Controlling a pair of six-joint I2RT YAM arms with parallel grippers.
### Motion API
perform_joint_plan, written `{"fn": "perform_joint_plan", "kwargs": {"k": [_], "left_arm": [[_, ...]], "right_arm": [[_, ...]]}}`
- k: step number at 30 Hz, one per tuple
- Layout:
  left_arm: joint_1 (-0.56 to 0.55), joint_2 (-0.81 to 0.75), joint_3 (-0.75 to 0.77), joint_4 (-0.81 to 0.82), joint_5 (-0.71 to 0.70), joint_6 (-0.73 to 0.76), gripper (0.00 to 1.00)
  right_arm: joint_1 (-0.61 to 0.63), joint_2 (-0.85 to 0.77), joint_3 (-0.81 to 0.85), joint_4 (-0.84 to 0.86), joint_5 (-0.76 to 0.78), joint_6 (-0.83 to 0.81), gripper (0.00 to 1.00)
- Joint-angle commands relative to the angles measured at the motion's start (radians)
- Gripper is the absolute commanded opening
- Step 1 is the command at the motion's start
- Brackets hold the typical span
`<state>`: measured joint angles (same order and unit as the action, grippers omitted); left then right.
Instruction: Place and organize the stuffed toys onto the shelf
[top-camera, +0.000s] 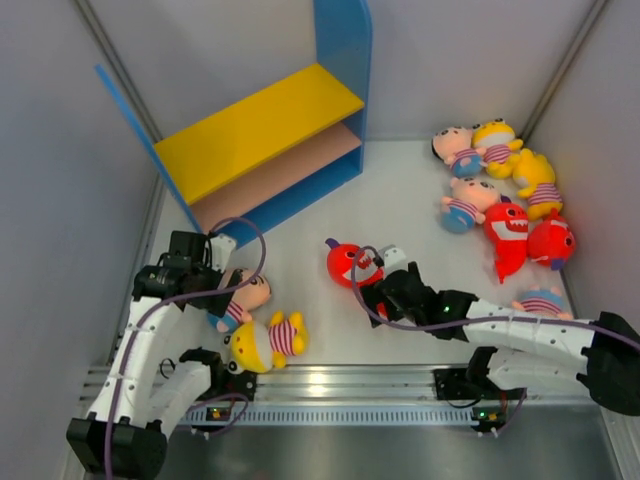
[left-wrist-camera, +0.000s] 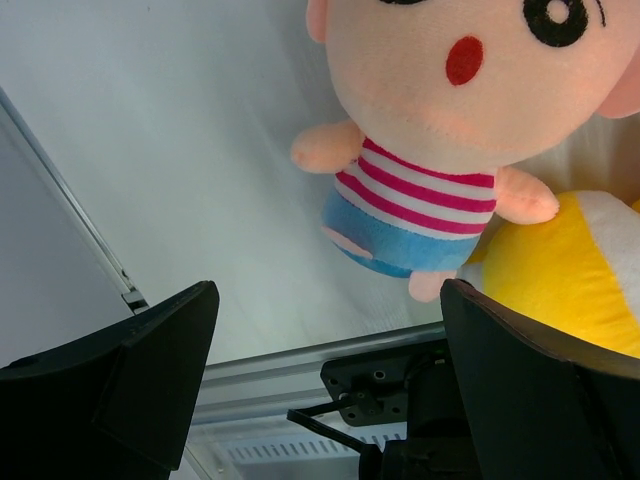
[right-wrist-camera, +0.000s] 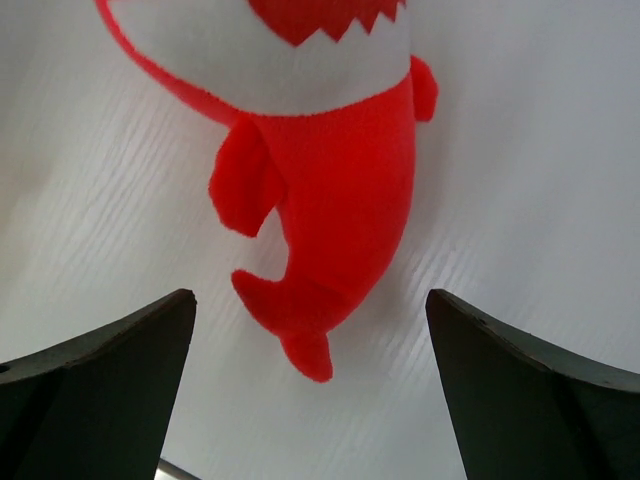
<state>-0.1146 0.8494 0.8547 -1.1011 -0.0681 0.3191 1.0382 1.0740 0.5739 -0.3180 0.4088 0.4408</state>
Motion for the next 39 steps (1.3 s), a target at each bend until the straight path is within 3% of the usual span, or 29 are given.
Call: {"fn": "perform_joint_plan", "kwargs": {"k": [1, 3, 8, 13, 16, 17, 19, 20, 22, 27, 30, 34, 39], "left_arm": [[0.010, 0.016, 0.010, 0.029, 0.008, 0.005, 0.99], [0.010, 0.023, 0.010, 0.029, 0.011, 0.008, 0.99], [0.010, 0.056, 0.009, 0.029, 0.017, 0.009, 0.99], [0.010, 0.095, 0.009, 0.029, 0.019, 0.011, 0.99], [0.010, 0.112, 0.007, 0.027, 0.013, 0.008, 0.99], [0.010, 0.112, 0.007, 0.029, 0.011, 0.006, 0.99], [0.010, 0.105, 0.009, 0.029, 0.011, 0.005, 0.99], [0.009, 0.102, 0.009, 0.029, 0.007, 0.005, 0.99], [0.010, 0.097, 0.007, 0.029, 0.005, 0.002, 0.99], [0.009, 0.122, 0.006, 0.047, 0.002, 0.000, 0.99], [0.009, 0.132, 0.009, 0.049, 0.005, 0.005, 0.99], [0.009, 0.135, 0.026, 0.055, 0.020, 0.003, 0.99], [0.007, 0.148, 0.043, 0.063, 0.059, 0.008, 0.99]], "right_arm": [[-0.045, -0.062, -0.043, 0.143, -0.122, -0.137, 0.99], [-0.130, -0.077, -0.061, 0.170, -0.316, -0.166, 0.99], [-0.381, -0.051, -0.123, 0.240, -0.595, -0.157, 0.99], [-0.420, 0.128, -0.092, 0.342, -0.763, -0.174, 0.91], [-0.422, 0.220, -0.071, 0.350, -0.736, -0.165, 0.70], [-0.422, 0.239, -0.054, 0.338, -0.711, -0.165, 0.51], [-0.423, 0.227, -0.031, 0.318, -0.667, -0.166, 0.26], [-0.423, 0.186, 0.007, 0.274, -0.607, -0.174, 0.01], [-0.422, 0.138, 0.073, 0.168, -0.564, -0.207, 0.00], [-0.417, 0.119, 0.522, -0.113, -0.342, -0.401, 0.00], [-0.418, 0.211, 0.797, -0.118, -0.234, -0.511, 0.00], [-0.418, 0.435, 1.122, -0.101, -0.173, -0.576, 0.00], [-0.428, 0.878, 1.662, -0.125, -0.127, -0.597, 0.00]]}}
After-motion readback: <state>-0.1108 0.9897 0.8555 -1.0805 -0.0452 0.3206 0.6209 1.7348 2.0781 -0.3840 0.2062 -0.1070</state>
